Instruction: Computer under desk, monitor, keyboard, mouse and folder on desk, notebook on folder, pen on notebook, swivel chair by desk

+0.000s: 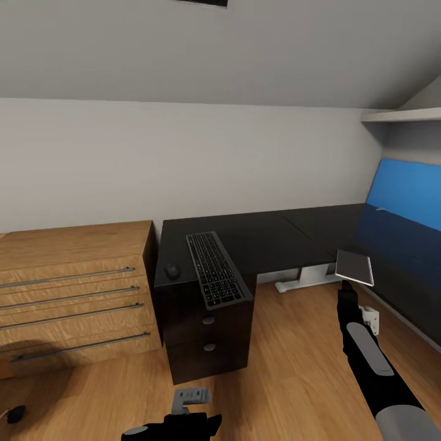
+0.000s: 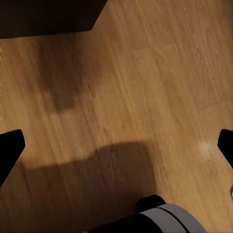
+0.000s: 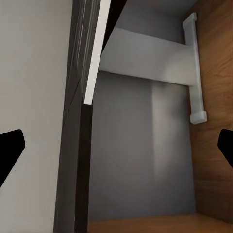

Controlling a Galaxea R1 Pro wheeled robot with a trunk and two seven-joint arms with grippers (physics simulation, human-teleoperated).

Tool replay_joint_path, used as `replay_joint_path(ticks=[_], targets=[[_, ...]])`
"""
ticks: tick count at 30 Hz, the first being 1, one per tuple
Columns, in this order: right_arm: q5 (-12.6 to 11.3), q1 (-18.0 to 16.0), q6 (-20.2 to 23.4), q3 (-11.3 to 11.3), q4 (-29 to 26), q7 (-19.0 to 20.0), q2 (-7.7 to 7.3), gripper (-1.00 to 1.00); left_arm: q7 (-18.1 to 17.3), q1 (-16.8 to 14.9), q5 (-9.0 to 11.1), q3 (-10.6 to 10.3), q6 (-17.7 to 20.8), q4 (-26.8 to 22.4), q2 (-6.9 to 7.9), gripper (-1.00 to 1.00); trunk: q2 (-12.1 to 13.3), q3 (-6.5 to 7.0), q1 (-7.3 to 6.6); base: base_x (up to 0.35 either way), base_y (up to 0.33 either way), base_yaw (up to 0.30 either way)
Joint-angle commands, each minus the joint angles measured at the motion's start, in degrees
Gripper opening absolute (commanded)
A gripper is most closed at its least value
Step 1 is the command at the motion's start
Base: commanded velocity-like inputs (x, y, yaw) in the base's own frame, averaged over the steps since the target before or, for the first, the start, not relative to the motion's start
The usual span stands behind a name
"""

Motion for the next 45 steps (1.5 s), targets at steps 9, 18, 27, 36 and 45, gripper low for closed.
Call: replay_joint_path(ticks=[9,18,27,36,45], targets=[[-0.4,0.0,-0.2,0.1,-0.1,-0.1,-0.23,1.00,0.4,0.0,0.6,0.0,0.1,0.5,0.22,1.00,0.0,-0.05,0.00,0.000,0.000,0.000],[-0.4,0.0,-0.3,0.0,-0.1,-0.1,-0.24,1.00,0.3,0.0,0.6,0.0,0.0,1.0,0.27,1.00,0.0,-0.05,0.00,0.140,0.000,0.000],[-0.4,0.0,-0.4,0.0,-0.1,-0.1,-0.24,1.00,0.2,0.0,0.6,-0.1,0.0,1.4,0.27,1.00,0.0,-0.05,0.00,0.091,0.000,0.000],[-0.4,0.0,-0.4,-0.4,-0.1,-0.2,-0.32,1.00,0.2,0.0,0.6,-0.2,0.0,1.8,0.20,1.00,0.0,-0.05,0.00,0.164,0.000,0.000],[-0.4,0.0,-0.4,-1.7,-0.1,-0.3,-2.09,1.00,0.2,0.0,0.6,-0.3,0.0,2.6,0.19,1.00,0.0,-0.05,0.00,0.117,0.000,0.000]])
